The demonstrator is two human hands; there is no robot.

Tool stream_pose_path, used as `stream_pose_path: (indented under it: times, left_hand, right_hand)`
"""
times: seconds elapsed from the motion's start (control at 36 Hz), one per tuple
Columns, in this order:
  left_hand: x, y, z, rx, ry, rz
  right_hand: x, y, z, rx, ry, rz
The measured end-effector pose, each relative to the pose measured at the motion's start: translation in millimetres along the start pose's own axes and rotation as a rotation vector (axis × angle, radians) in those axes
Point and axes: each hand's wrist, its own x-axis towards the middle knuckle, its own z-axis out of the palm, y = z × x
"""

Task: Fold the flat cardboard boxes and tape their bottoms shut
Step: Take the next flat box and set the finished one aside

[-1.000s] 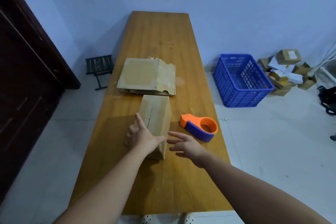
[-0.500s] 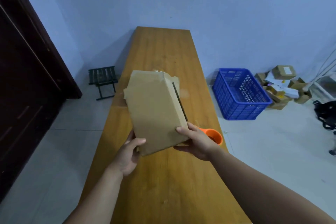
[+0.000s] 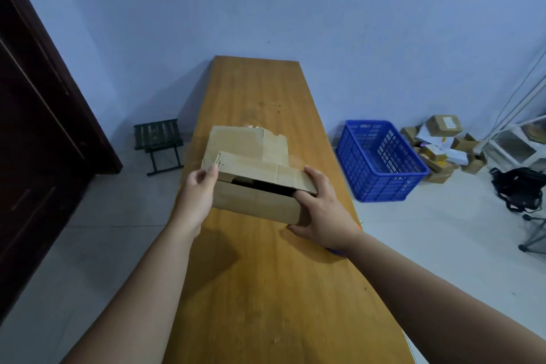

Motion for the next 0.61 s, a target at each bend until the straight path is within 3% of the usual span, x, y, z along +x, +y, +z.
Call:
stream_pose_path:
  times: [0.17, 0.31, 0.5, 0.61]
  left_hand:
    - [7.6, -2.8, 1.4, 0.108, 0.003, 0.078]
    - [17.7, 4.8, 12.8, -0.049, 0.080, -0.008]
    - [34.4, 31.4, 28.2, -0.413, -0.224, -0.162]
    - [41.3, 39.9, 44.6, -0.255, -0.318, -0.084]
  right_hand:
    - [8.0, 0.8, -3.1, 0.006, -0.022, 0.062]
    - [11.1, 5.3, -8.3, 0.050, -0.016, 0.125]
    - [21.2, 13.4, -24.8, 0.509, 0.211, 0.380]
    - [32.4, 29.7, -31.9, 0.441, 0.240, 0.448]
